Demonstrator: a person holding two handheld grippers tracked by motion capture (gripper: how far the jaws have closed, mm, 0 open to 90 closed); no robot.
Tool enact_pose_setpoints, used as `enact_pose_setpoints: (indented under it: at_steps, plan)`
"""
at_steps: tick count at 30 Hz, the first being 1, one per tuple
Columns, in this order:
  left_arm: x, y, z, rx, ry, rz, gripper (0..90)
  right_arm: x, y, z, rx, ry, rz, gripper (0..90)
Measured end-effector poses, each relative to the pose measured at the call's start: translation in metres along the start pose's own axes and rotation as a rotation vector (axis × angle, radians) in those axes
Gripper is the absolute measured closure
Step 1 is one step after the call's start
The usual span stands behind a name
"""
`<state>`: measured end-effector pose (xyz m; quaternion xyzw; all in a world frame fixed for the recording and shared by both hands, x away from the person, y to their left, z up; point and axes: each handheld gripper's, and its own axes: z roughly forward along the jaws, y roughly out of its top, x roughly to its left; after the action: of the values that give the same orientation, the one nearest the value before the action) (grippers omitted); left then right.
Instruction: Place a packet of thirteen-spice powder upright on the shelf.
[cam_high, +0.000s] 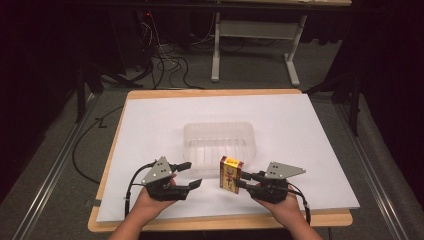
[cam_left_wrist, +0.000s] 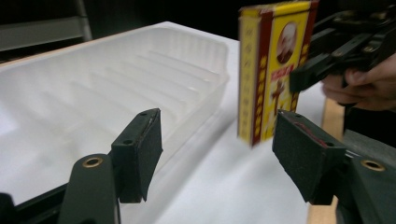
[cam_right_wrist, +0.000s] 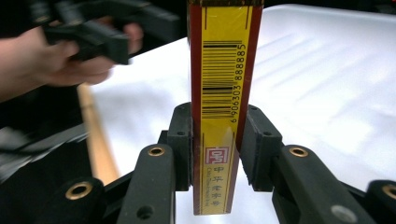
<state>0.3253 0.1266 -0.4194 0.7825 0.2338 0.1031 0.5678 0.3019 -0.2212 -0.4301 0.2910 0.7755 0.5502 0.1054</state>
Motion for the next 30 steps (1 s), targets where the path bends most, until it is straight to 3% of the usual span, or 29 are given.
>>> enact_pose_setpoints:
  at_steps: [1,2,3,5,9,13,14,15,18,19,24,30]
  plan:
    - [0.003,-0.001,-0.005,-0.001,0.013,-0.005,33.6,0.001,0.004,-0.005,-0.016,-0.080,0.020,68.7]
    - [0.006,-0.002,-0.009,0.002,0.030,-0.005,33.6,0.001,0.004,-0.005,-0.016,-0.080,0.020,68.7]
    - [0.011,-0.003,-0.015,0.006,0.052,-0.004,33.3,0.004,0.010,-0.010,-0.042,-0.165,0.035,68.8]
    - [0.018,-0.007,-0.023,0.010,0.082,-0.015,33.2,0.004,0.013,-0.012,-0.050,-0.191,0.032,68.8]
    - [0.026,-0.015,-0.037,0.004,0.153,-0.029,32.9,0.011,0.030,-0.016,-0.109,-0.362,0.018,68.7]
    - [0.034,-0.022,-0.042,0.023,0.254,-0.025,30.8,0.013,0.043,-0.011,-0.153,-0.494,0.025,68.7]
    - [0.036,-0.023,-0.042,0.025,0.280,-0.015,29.4,0.011,0.050,-0.003,-0.158,-0.564,0.015,68.8]
    - [0.037,-0.023,-0.043,0.024,0.289,-0.017,29.4,0.011,0.050,-0.003,-0.158,-0.564,0.015,68.8]
    - [0.041,-0.025,-0.044,0.014,0.311,-0.050,29.3,0.002,0.058,0.011,-0.152,-0.636,0.035,68.7]
    - [0.041,-0.025,-0.044,0.014,0.317,-0.047,29.3,0.002,0.058,0.011,-0.152,-0.636,0.035,68.7]
    - [0.041,-0.025,-0.044,0.011,0.308,-0.050,29.3,-0.012,0.060,0.032,-0.136,-0.715,0.053,68.7]
    - [0.038,-0.025,-0.041,0.021,0.289,-0.031,29.3,-0.021,0.058,0.051,-0.127,-0.769,0.092,68.7]
